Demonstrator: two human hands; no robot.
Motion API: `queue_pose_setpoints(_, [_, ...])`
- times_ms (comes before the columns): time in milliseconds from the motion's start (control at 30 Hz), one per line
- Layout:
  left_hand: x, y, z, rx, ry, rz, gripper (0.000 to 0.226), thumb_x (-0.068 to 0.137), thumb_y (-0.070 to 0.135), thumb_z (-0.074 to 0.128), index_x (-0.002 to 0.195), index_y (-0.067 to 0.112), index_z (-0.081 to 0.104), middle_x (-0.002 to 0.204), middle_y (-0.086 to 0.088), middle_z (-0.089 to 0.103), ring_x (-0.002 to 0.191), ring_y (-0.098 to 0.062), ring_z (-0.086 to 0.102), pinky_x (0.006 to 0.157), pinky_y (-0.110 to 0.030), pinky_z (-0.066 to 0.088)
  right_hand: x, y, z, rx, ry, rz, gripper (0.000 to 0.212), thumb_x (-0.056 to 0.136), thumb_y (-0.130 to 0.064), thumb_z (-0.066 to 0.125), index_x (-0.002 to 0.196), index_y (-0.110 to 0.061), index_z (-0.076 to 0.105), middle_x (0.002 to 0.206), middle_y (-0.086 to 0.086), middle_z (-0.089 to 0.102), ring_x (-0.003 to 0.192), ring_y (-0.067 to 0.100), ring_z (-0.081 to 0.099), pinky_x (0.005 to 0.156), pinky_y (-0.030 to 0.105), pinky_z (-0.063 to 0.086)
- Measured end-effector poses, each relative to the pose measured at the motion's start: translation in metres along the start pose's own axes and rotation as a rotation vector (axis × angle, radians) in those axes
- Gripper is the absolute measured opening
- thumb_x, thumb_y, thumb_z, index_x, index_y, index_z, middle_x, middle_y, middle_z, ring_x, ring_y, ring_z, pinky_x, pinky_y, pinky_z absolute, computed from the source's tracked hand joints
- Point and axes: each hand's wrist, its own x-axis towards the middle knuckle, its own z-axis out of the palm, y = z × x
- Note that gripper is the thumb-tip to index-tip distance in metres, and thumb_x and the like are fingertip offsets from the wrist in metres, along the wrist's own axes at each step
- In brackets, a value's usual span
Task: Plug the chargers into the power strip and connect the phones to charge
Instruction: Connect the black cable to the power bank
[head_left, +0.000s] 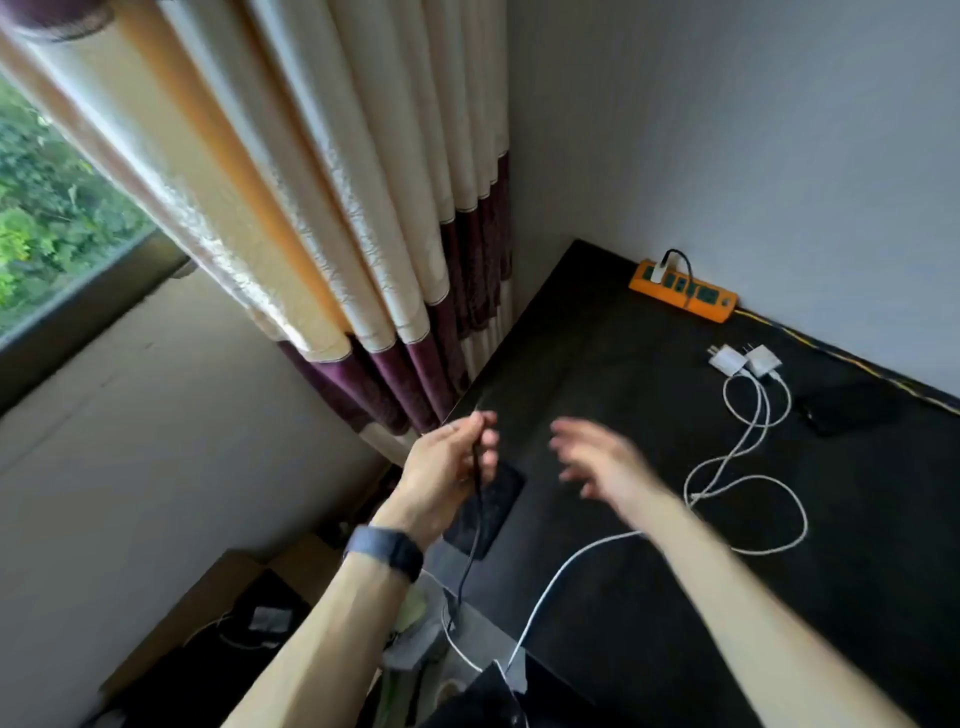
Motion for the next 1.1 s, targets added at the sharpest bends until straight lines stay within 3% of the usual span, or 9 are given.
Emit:
queue_pose_setpoints(100, [-0.015,0.026,0.016,-0.128,-0.057,-0.043,0.018,0.103,0.023,0.05,0.098,0.015,0.065,0.067,0.007,0.069,0.056,-0.005,0.067,0.053,-0.018,0.055,-0.063,0.047,0.087,-0.217,-0.352,-0.056,0.048,0.084,-0.021,0.068,0.13,-0.034,0.063,0.126,-0.015,0.063,0.087,0.015,0.068,0.059,0.021,0.053])
queue_pose_setpoints(167, [-0.028,0.038,0.018,-0.074,-0.11,0.008,0.018,0.102,0.026,0.053,0.101,0.014,0.067,0.078,0.004,0.074,0.068,-0.009,0.072,0.062,-0.022,0.059,-0.092,0.061,0.129,-0.291,-0.278,-0.093,0.023,0.101,-0.028,0.052,0.115,-0.021,0.069,0.11,-0.006,0.072,0.082,0.019,0.07,0.072,0.027,0.055])
queue_pose_setpoints(333, [-0.059,0.019,-0.028,0.521,-0.06,0.221,0.042,0.105,0.037,0.042,0.123,0.007,0.065,0.121,-0.01,0.07,0.105,-0.017,0.066,0.084,-0.014,0.05,-0.126,0.032,0.141,0.251,0.049,-0.147,0.036,0.109,-0.025,0.034,0.085,-0.007,0.054,0.06,0.006,0.07,0.046,0.013,0.057,0.048,0.023,0.047])
queue_pose_setpoints(433, [-0.094,-0.042,-0.075,0.648,-0.232,0.114,0.046,0.107,0.034,0.038,0.12,0.004,0.069,0.119,-0.01,0.071,0.098,-0.012,0.065,0.066,-0.002,0.045,-0.134,-0.006,0.124,0.465,0.131,-0.28,0.036,0.109,-0.027,0.035,0.084,-0.01,0.054,0.055,0.004,0.064,0.044,0.014,0.049,0.044,0.023,0.04])
queue_pose_setpoints(600, [-0.142,-0.108,-0.121,0.642,-0.382,0.218,0.016,0.099,0.021,0.059,0.102,0.013,0.072,0.1,-0.004,0.075,0.097,-0.02,0.068,0.095,-0.032,0.052,-0.134,-0.046,0.127,0.246,0.101,-0.309,0.035,0.108,-0.034,0.039,0.1,-0.008,0.062,0.067,0.002,0.072,0.052,0.014,0.054,0.049,0.024,0.043])
queue_pose_setpoints(733, [-0.158,-0.077,-0.133,0.166,-0.242,0.304,0.009,0.096,0.024,0.062,0.101,0.021,0.069,0.104,-0.008,0.075,0.087,-0.015,0.07,0.068,-0.024,0.055,-0.133,-0.024,0.162,0.015,-0.058,-0.195,0.06,0.102,-0.061,0.027,0.125,-0.022,0.066,0.111,-0.005,0.077,0.096,0.014,0.071,0.077,0.03,0.051])
queue_pose_setpoints(900, [-0.161,-0.011,-0.175,-0.421,0.028,0.324,0.01,0.102,0.02,0.054,0.105,0.013,0.061,0.101,-0.001,0.077,0.093,-0.019,0.075,0.069,-0.025,0.06,-0.154,0.063,0.21,-0.435,-0.386,-0.088,0.081,0.083,-0.088,0.023,0.085,-0.031,0.079,0.101,-0.016,0.077,0.105,0.002,0.067,0.103,0.028,0.041])
queue_pose_setpoints(1000, [-0.162,0.001,-0.215,-0.522,0.211,0.327,0.011,0.101,0.015,0.055,0.108,0.01,0.062,0.099,-0.002,0.075,0.084,-0.018,0.077,0.063,-0.024,0.059,-0.151,0.116,0.199,-0.754,-0.19,-0.081,0.058,0.08,-0.081,0.049,0.078,-0.026,0.065,0.086,-0.013,0.07,0.088,0.008,0.065,0.085,0.032,0.048])
queue_pose_setpoints(1100, [-0.157,-0.01,-0.251,-0.413,0.378,0.295,0.017,0.1,0.017,0.058,0.115,0.009,0.062,0.099,0.0,0.074,0.074,-0.016,0.076,0.058,-0.022,0.058,-0.138,0.148,0.173,-0.931,0.023,0.056,0.038,0.098,-0.057,0.041,0.094,-0.022,0.057,0.114,0.013,0.066,0.113,0.034,0.06,0.092,0.038,0.045])
